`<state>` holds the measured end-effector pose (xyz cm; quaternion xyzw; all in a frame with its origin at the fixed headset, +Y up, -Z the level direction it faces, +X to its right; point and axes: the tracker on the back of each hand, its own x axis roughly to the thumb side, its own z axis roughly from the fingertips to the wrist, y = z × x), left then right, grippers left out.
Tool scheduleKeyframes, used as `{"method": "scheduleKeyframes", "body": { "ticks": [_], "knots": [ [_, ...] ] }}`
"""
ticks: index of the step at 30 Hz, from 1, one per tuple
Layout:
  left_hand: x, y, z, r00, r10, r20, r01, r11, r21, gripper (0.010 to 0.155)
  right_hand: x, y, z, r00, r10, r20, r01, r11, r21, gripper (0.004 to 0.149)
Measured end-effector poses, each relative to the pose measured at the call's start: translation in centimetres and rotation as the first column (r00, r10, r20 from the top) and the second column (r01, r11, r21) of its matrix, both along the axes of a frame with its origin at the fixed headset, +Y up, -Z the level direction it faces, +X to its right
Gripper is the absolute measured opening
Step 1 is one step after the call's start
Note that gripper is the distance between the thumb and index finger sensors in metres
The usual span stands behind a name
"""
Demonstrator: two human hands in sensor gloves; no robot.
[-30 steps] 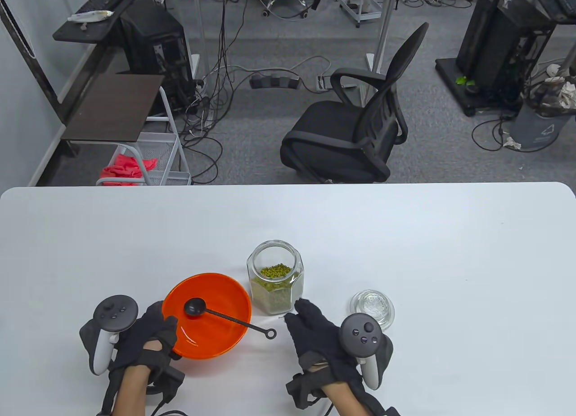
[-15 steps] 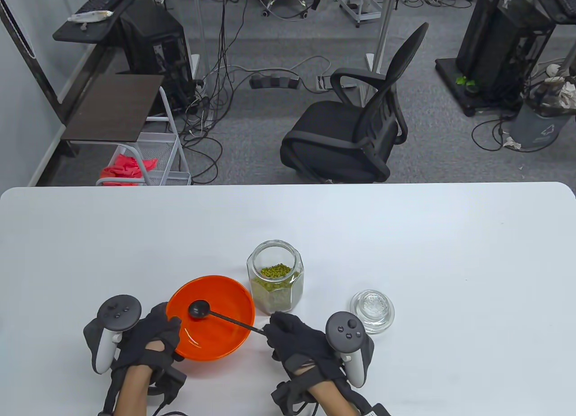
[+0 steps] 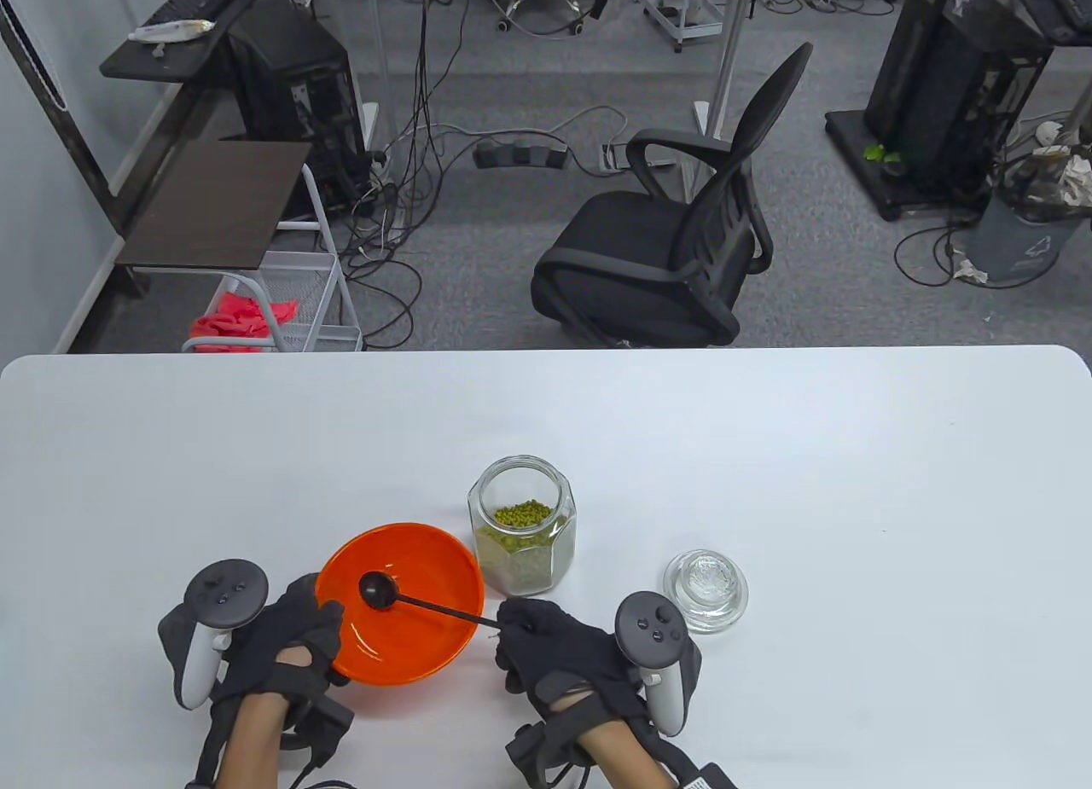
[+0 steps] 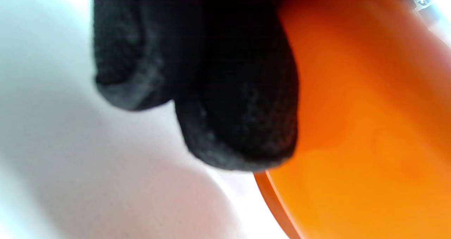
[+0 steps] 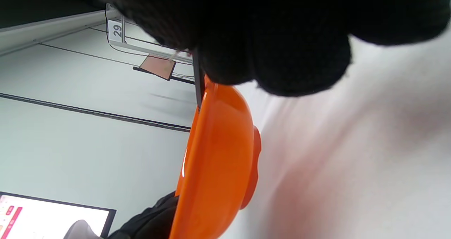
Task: Portion mung beans with measuring scoop (Bowl in hand)
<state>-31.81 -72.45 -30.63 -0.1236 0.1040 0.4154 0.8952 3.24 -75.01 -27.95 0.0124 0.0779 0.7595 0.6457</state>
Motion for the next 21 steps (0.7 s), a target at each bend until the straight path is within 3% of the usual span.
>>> {"method": "scheduleKeyframes", "body": {
  "ticks": [10, 21],
  "knots": [
    [-0.2, 0.1, 0.1, 1.0, -0.007, -0.017, 0.008, 1.0, 0.009, 0.059, 1.2, 0.7, 0.1, 0.996, -0.066, 0.064, 0.064, 0.997, 0.035, 0.042],
    [-0.5, 0.0, 0.0, 0.999, -0.007, -0.04, 0.008, 1.0, 0.026, 0.06, 2.7, 3.0, 0.4, 0.984, -0.108, 0.14, 0.086, 0.984, 0.154, 0.041]
  ]
}}
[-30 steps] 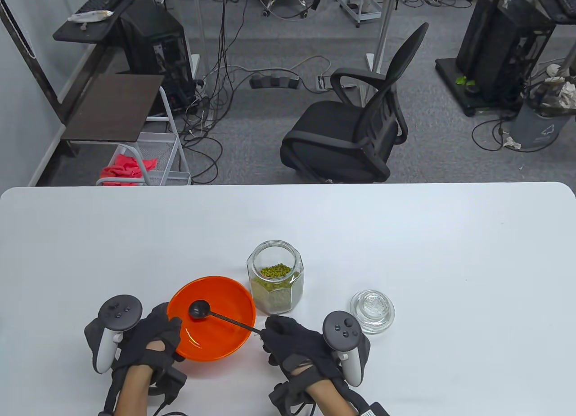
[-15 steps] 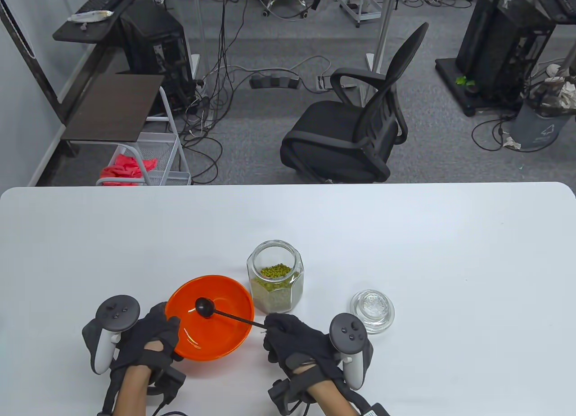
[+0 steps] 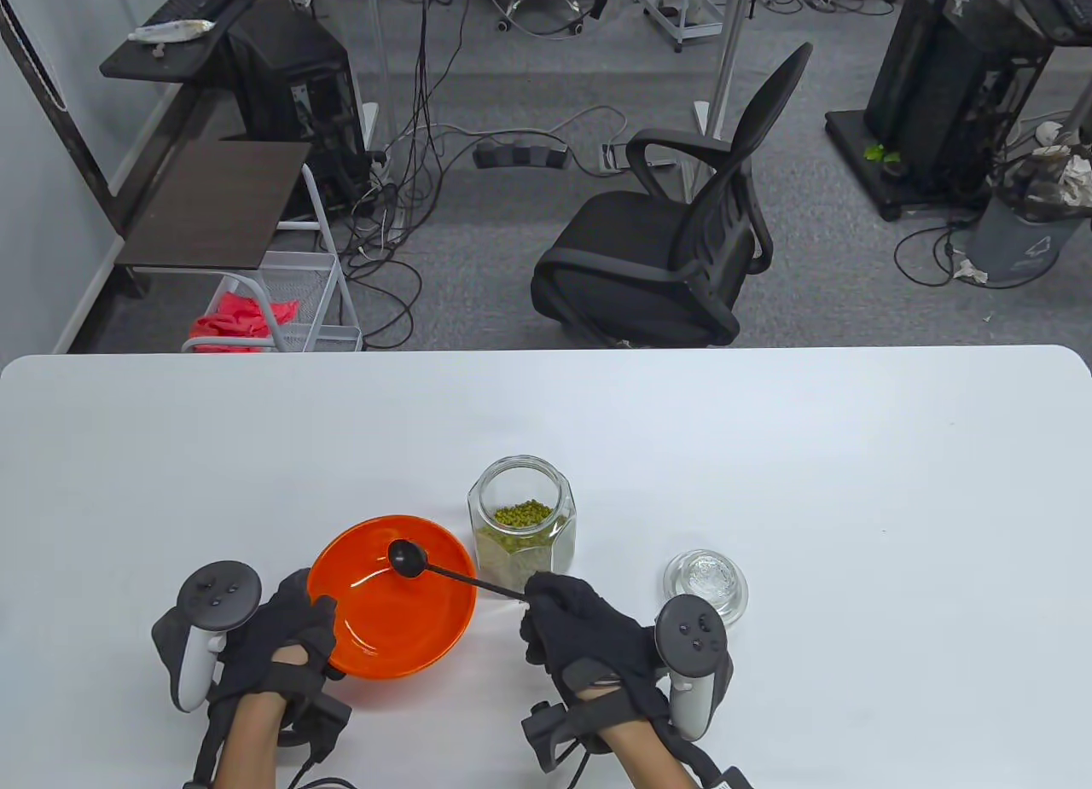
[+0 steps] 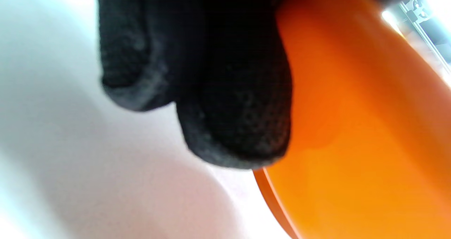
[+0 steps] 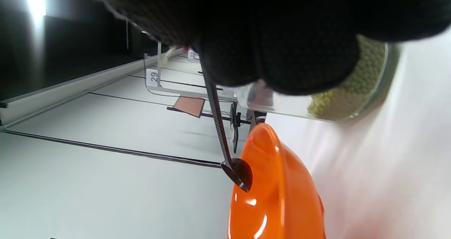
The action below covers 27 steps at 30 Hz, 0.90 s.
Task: Portion mung beans with measuring scoop (Bowl in hand)
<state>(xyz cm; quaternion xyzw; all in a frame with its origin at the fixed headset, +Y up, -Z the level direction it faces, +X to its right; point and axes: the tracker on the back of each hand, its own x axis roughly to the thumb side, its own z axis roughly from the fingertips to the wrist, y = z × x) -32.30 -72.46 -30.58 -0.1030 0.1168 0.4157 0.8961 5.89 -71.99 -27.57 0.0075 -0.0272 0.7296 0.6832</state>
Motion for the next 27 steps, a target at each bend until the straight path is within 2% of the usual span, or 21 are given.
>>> {"method": "scheduleKeyframes", "body": {
  "ticks": [7, 15, 21, 27],
  "knots": [
    [-0.2, -0.1, 0.0, 1.0, -0.019, -0.025, 0.019, 1.0, 0.01, 0.059, 1.6, 2.7, 0.1, 0.996, -0.016, 0.083, 0.009, 0.996, 0.084, 0.042],
    [-0.3, -0.1, -0.1, 1.0, -0.01, -0.026, 0.01, 1.0, 0.011, 0.06, 4.9, 5.0, -0.5, 0.975, 0.013, 0.222, -0.033, 0.995, 0.089, 0.042],
    [-0.3, -0.1, -0.1, 0.999, -0.02, -0.026, 0.021, 1.0, 0.017, 0.06, 6.3, 6.9, -1.2, 0.936, 0.139, 0.324, -0.166, 0.984, 0.059, 0.041],
    [-0.4, -0.1, -0.2, 1.0, -0.009, -0.026, 0.01, 1.0, 0.016, 0.06, 4.5, 9.3, -3.0, 0.886, 0.357, 0.296, -0.383, 0.923, 0.033, 0.04]
  ]
}}
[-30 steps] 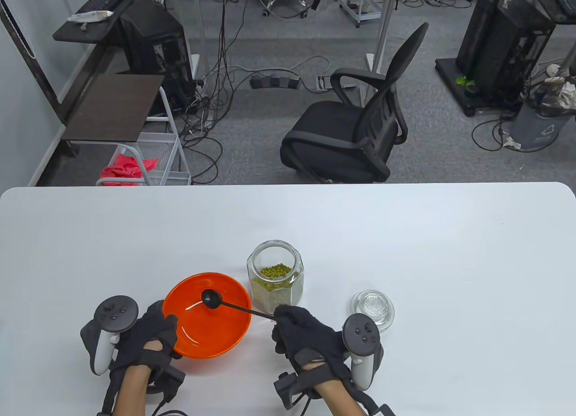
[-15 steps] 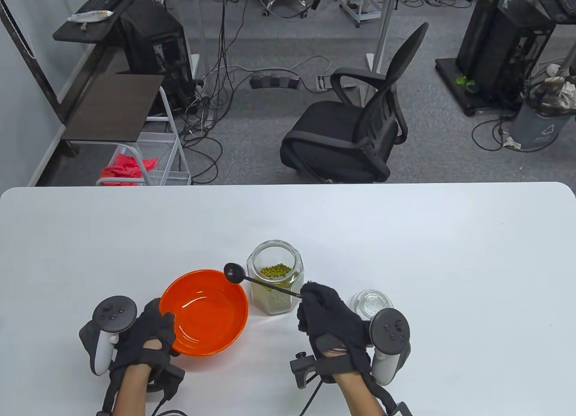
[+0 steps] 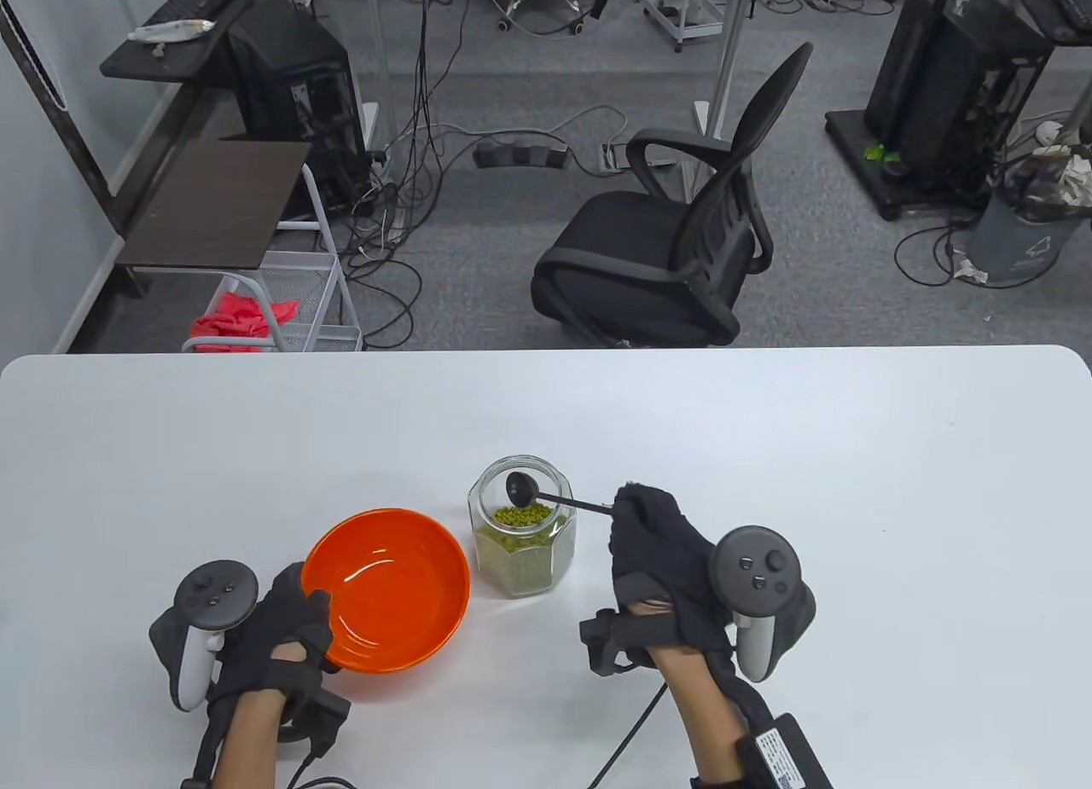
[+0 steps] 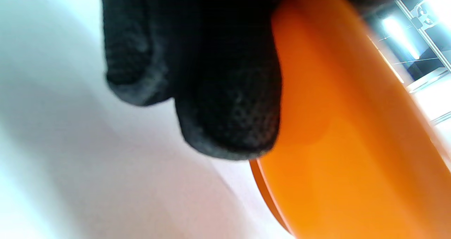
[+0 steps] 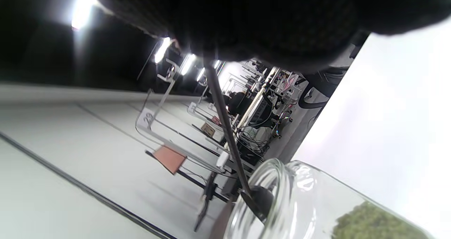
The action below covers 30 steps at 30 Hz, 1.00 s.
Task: Portion mung beans with measuring scoop (Bowl in hand)
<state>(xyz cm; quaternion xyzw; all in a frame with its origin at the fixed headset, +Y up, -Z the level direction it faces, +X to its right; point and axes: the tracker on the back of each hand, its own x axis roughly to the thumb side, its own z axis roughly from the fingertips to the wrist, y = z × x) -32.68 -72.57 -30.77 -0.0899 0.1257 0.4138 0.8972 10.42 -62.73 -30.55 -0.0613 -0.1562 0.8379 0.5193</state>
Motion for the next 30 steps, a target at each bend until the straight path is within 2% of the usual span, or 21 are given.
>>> {"method": "scheduleKeyframes", "body": {
  "ticks": [9, 16, 21, 30],
  "knots": [
    [-0.2, 0.1, 0.0, 1.0, 0.02, -0.002, -0.02, 1.0, 0.012, 0.06, -4.6, 1.5, -1.9, 0.935, 0.352, -0.045, -0.35, 0.936, 0.037, 0.039],
    [-0.3, 0.1, 0.0, 0.999, 0.041, 0.001, -0.041, 0.999, 0.019, 0.06, -7.1, 1.4, -3.4, 0.807, 0.584, -0.09, -0.587, 0.81, -0.003, 0.039],
    [-0.3, 0.1, 0.0, 0.999, 0.038, 0.001, -0.038, 0.999, 0.017, 0.06, -6.9, 0.7, -4.3, 0.86, 0.486, -0.155, -0.5, 0.863, -0.075, 0.04],
    [0.1, 0.1, 0.0, 1.0, 0.01, 0.02, -0.01, 1.0, 0.007, 0.059, -4.7, -1.2, -5.1, 0.967, 0.211, -0.141, -0.236, 0.953, -0.191, 0.041]
  ]
}}
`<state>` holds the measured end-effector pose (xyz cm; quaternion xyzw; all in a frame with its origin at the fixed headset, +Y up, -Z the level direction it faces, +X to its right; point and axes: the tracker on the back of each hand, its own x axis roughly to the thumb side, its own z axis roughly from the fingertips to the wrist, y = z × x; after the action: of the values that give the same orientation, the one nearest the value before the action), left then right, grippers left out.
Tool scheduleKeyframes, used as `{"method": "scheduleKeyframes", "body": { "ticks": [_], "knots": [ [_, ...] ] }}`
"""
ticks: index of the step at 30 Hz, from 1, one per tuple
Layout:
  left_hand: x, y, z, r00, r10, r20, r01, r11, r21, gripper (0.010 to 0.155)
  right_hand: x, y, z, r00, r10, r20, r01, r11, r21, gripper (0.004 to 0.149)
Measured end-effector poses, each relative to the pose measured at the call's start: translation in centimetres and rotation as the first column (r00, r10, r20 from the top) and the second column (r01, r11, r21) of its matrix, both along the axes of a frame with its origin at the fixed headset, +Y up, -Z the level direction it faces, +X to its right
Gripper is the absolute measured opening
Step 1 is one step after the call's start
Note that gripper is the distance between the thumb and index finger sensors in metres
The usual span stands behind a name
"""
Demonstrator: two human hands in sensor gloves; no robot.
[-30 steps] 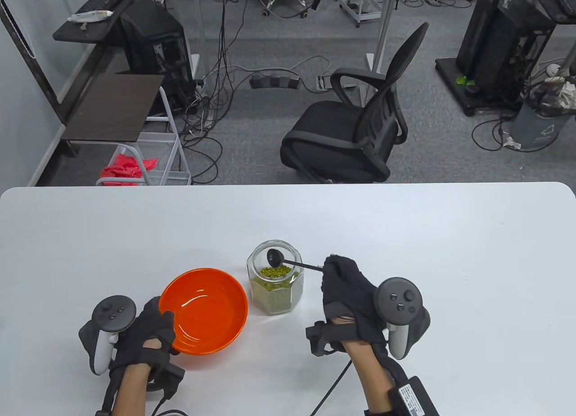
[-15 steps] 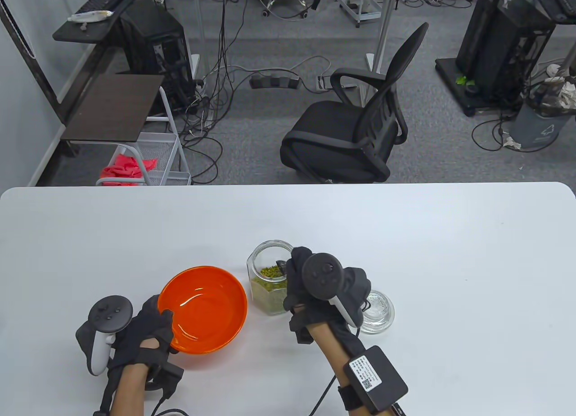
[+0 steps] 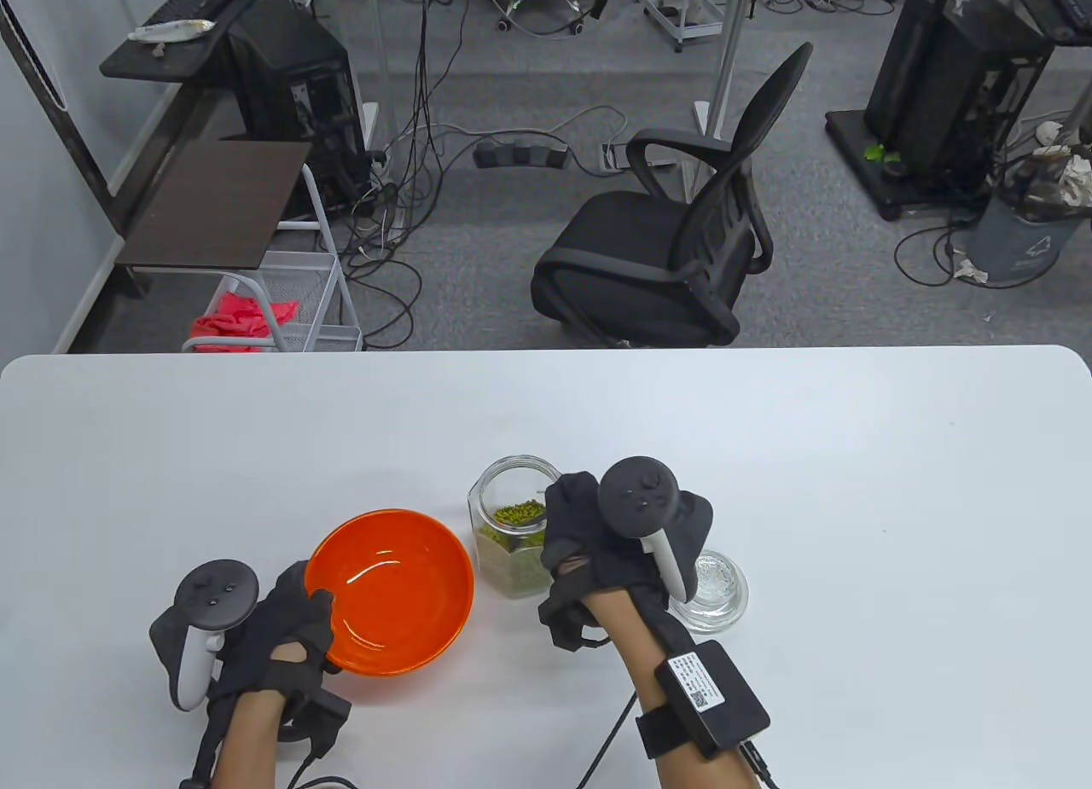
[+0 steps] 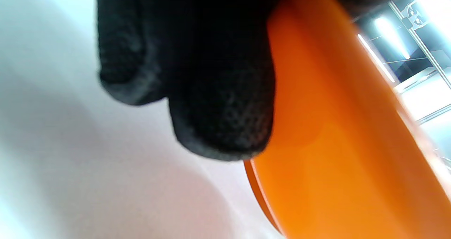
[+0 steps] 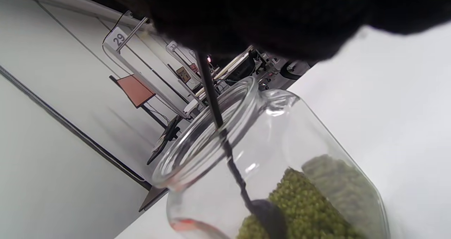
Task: Portion mung beans with measuring scoop (Bowl in hand)
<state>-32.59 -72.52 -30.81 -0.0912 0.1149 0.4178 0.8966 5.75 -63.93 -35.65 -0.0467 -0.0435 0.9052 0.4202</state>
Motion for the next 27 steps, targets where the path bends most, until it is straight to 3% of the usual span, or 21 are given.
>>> {"method": "scheduleKeyframes", "body": {
  "ticks": [12, 27],
  "knots": [
    [-0.3, 0.0, 0.0, 1.0, -0.01, -0.02, 0.01, 1.0, -0.009, 0.059, 3.8, -2.9, 0.1, 0.923, -0.355, 0.15, 0.363, 0.931, -0.025, 0.042],
    [-0.8, -0.5, -0.1, 0.999, 0.012, -0.047, -0.013, 1.0, -0.026, 0.059, 6.6, -5.2, 1.0, 0.798, -0.555, 0.233, 0.567, 0.823, 0.021, 0.041]
  ]
}}
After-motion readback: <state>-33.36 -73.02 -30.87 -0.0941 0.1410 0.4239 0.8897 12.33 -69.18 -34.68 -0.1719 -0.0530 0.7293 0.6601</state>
